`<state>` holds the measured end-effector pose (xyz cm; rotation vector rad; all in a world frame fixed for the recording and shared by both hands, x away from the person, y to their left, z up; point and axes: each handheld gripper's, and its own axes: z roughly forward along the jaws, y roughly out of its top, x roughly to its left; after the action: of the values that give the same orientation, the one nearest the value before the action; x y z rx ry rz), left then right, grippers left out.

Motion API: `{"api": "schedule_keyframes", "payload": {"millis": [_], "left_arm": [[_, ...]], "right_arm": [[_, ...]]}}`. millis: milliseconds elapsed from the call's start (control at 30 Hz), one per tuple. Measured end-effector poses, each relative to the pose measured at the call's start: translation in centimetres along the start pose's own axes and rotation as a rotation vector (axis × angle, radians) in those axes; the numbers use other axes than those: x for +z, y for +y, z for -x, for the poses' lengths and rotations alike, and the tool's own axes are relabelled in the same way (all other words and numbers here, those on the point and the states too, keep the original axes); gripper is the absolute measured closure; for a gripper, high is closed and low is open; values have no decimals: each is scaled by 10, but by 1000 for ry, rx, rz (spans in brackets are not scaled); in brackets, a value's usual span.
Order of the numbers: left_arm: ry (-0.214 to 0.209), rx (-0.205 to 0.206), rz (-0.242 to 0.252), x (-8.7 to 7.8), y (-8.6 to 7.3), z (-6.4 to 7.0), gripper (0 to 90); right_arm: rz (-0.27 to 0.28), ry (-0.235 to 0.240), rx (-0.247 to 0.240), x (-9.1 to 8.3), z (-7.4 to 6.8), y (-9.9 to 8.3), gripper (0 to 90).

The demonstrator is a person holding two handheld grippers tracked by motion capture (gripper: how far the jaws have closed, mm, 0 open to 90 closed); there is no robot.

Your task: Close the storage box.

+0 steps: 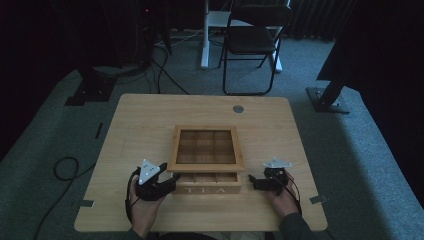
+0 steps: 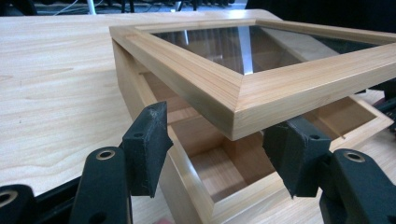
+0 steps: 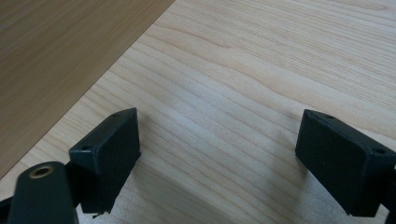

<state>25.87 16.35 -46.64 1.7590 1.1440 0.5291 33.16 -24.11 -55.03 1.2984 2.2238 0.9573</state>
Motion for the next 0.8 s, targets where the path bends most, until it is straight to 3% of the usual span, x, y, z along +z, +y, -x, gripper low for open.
{"api": "schedule_keyframes", "payload": {"millis": [800], "left_arm": [[21,3,-64,9,-23,0,376]], "right_arm": [[0,0,0,0,0,0,134]]}}
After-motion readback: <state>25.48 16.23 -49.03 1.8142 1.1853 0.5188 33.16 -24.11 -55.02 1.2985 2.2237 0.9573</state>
